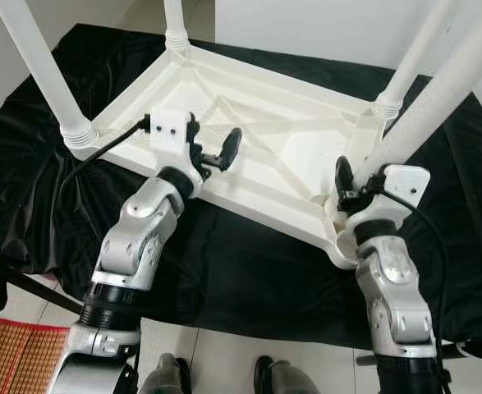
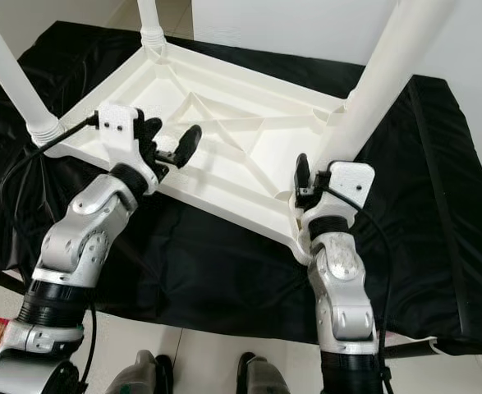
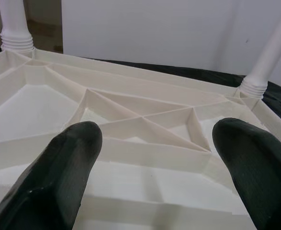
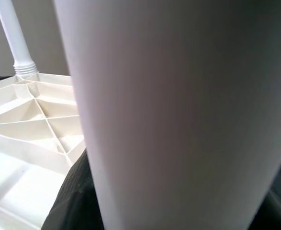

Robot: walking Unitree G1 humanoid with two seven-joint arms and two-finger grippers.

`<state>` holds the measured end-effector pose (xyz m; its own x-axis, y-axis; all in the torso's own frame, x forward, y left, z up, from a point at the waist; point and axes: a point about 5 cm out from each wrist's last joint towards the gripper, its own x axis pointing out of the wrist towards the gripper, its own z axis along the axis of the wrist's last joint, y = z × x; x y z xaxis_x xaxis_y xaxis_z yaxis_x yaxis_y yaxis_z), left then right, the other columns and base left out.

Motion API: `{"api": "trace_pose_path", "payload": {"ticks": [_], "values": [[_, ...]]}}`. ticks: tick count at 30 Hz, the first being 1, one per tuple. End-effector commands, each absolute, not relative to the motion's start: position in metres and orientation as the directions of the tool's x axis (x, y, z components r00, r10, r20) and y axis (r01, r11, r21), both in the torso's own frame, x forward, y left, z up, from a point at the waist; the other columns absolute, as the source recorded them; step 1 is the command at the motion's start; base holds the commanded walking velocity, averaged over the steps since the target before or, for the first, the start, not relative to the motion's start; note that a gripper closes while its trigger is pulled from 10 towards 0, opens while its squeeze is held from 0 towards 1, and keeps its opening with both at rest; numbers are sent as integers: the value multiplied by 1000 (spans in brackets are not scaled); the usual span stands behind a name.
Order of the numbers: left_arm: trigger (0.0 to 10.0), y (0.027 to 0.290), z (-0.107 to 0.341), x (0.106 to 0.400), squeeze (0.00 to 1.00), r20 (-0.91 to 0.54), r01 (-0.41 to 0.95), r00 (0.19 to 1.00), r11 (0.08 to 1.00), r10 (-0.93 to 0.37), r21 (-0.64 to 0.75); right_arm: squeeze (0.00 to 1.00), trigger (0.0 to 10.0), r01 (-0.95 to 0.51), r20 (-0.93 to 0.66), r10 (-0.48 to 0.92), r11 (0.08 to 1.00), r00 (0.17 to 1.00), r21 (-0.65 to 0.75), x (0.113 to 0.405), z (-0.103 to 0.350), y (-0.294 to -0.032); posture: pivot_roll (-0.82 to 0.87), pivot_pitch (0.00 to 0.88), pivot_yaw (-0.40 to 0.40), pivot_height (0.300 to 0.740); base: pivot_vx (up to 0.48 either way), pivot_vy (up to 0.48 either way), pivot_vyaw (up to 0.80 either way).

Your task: Building children table

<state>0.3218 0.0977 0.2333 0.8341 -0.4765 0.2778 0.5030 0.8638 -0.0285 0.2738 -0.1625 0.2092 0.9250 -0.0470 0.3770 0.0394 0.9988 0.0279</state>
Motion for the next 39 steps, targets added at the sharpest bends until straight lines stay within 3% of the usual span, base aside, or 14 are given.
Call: {"api": "trace_pose_path", "payload": {"ticks": [1, 15, 22, 34, 39], "values": [[10000, 99, 234, 316, 0, 302, 473, 845, 881, -442, -32, 0, 10000, 46, 380, -54, 998, 924, 32, 268, 207, -162, 37, 172, -26, 740, 0, 0, 0], [10000, 122, 214, 304, 0, 251, 293, 928, 956, -276, -33, 0, 10000, 98, 382, -101, 995, 919, 26, 248, 202, -167, 33, 163, -30, 740, 0, 0, 0], [10000, 121, 213, 299, 0, 241, 320, 923, 946, -301, -44, 0, 10000, 121, 374, -120, 992, 919, 22, 237, 201, -170, 21, 169, -28, 740, 0, 0, 0], [10000, 98, 209, 275, 0, 253, 537, 807, 841, -534, 61, 0, 10000, 95, 346, -87, 995, 934, -6, 230, 196, -167, 17, 169, -35, 740, 0, 0, 0], [10000, 92, 196, 253, 0, 192, 721, 657, 682, -729, 123, 0, 10000, 75, 346, -64, 997, 936, -18, 235, 195, -166, 24, 168, -43, 740, 0, 0, 0]]}}
